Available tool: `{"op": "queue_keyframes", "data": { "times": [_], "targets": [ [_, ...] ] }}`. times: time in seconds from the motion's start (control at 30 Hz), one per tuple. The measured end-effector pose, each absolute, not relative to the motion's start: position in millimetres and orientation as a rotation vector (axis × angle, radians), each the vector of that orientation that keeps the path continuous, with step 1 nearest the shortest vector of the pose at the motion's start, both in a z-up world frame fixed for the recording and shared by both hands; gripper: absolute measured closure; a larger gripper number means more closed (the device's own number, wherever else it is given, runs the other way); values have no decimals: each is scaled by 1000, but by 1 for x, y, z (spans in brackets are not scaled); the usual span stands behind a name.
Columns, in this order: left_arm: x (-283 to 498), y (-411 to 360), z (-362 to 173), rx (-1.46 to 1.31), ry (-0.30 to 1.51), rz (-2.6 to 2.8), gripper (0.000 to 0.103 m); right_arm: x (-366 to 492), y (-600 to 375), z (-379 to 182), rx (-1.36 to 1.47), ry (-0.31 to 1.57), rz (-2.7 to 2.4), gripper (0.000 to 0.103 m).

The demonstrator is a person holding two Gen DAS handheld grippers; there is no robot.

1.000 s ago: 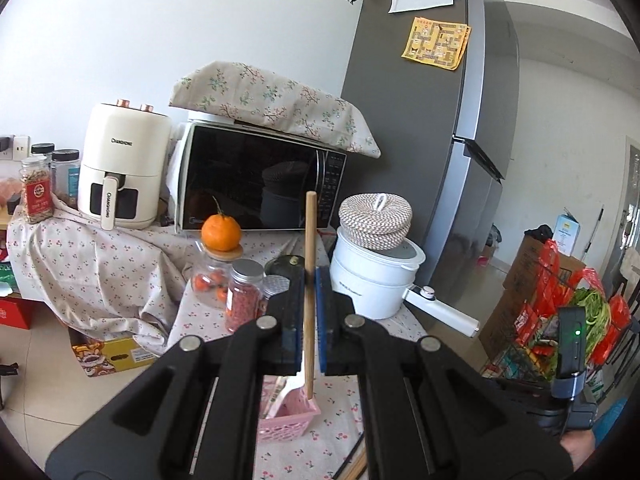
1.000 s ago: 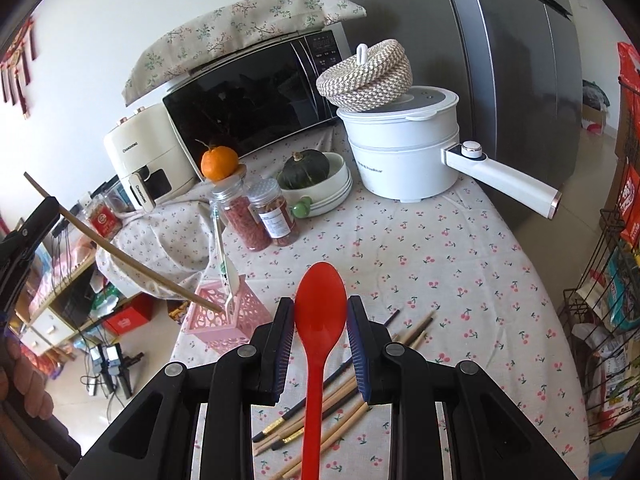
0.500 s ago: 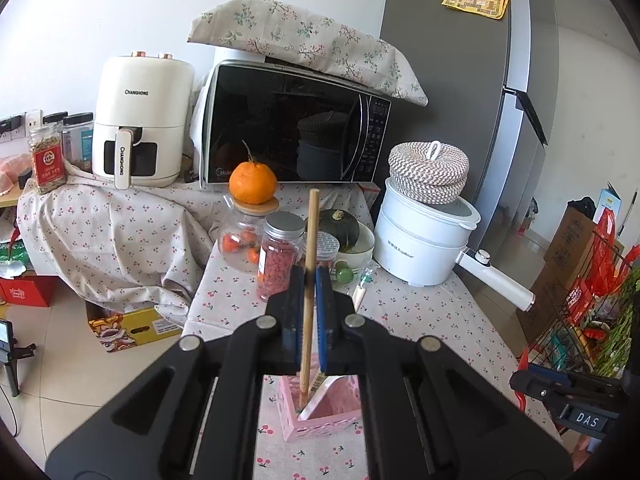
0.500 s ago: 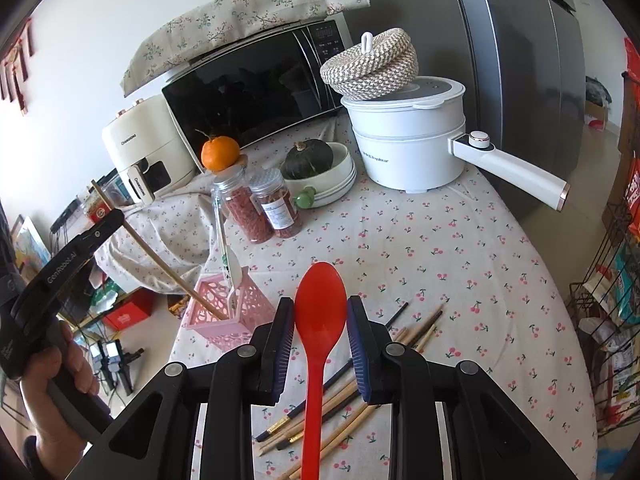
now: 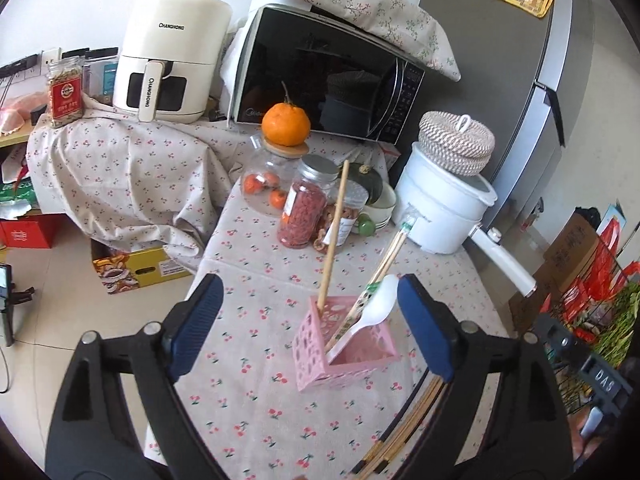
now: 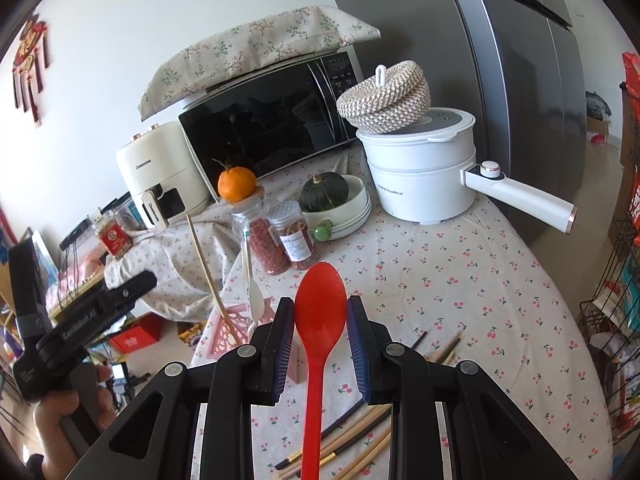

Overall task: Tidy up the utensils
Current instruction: 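Drop the wooden chopstick into the pink basket with left while right carries the red spoon, then lower the red spoon into the pink basket and open the right gripper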

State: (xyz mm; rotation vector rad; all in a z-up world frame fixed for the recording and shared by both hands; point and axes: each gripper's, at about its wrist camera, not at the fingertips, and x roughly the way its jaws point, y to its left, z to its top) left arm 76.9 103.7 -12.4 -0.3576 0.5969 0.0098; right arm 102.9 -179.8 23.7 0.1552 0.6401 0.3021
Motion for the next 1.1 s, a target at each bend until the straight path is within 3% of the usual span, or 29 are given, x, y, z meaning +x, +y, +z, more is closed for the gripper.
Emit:
{"op": "queue_keyframes", "data": {
  "times": [0.13,0.6,1.03,1.1],
  "targets": [
    [67,118,-22,-359,659,38,1,103,-163,31,181,561,307,76],
    [57,139,-31,-371,775,47,1,131,-88,53,193,267,187,76],
    [60,133,-32,-329,784,49,1,153,-73,25,159,235,111,75],
    [60,132,-32,-314,781,53,1,152,-78,21,181,265,134,67]
  ]
}}
